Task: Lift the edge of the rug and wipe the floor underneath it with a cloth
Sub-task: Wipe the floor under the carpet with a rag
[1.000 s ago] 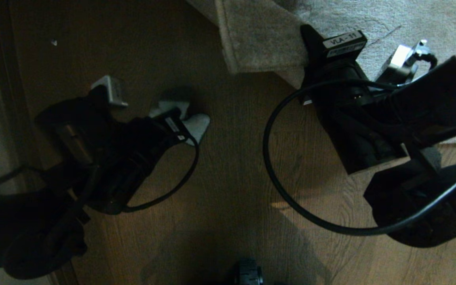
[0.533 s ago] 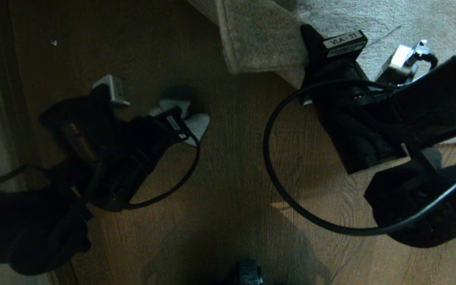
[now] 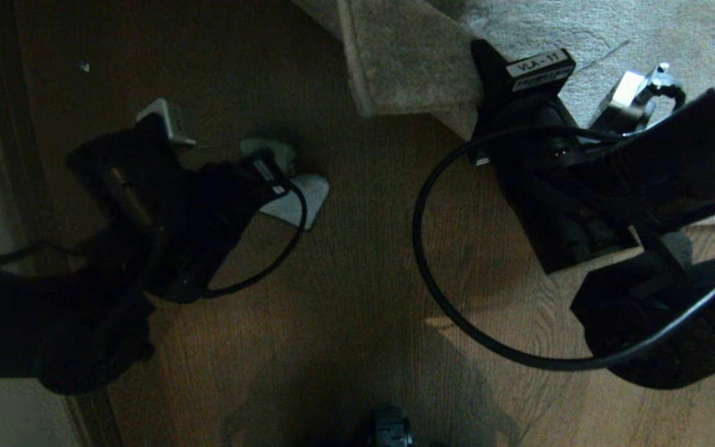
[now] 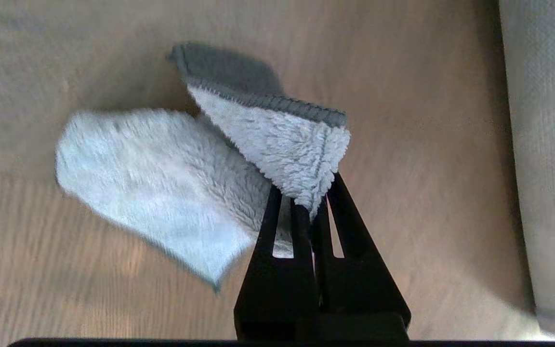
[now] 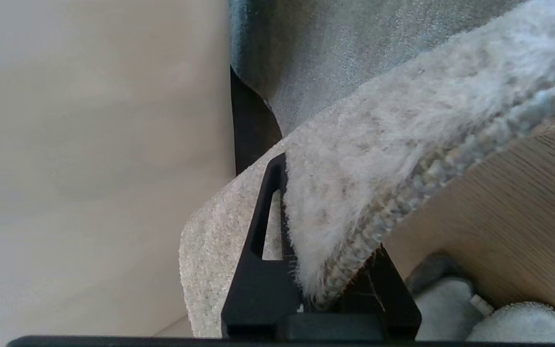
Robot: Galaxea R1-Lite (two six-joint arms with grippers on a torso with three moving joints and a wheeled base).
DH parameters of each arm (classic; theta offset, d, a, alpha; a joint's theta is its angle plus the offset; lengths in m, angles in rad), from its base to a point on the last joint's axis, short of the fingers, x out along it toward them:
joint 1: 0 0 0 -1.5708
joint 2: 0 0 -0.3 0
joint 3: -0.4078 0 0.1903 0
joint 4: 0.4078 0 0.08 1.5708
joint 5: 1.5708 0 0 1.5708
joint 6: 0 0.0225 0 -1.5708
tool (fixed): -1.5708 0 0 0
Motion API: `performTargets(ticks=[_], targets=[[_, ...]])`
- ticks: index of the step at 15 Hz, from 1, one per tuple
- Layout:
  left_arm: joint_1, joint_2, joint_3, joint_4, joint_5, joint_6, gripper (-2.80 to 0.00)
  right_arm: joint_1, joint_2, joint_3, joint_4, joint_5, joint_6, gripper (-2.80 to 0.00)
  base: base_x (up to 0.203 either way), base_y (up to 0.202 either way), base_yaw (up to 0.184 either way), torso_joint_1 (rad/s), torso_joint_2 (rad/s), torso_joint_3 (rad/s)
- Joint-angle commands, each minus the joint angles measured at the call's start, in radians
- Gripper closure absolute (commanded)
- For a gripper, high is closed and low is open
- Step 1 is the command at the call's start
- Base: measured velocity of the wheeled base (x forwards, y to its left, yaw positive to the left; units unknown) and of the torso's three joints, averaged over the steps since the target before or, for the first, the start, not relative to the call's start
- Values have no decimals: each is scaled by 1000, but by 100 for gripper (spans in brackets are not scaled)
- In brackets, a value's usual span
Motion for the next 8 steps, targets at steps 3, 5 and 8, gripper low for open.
performTargets(ticks=[3,5,8], targets=[[32,11,-73,-7,5,-3,0,1,0,2,-48,-2,5,0,0,0,0,0,0,0],[55,11,-102,-7,5,-3,0,1,0,2,-48,-2,5,0,0,0,0,0,0,0],[84,11,-149,-7,5,-5,0,1,-2,3,-48,-2,4,0,0,0,0,0,0,0]])
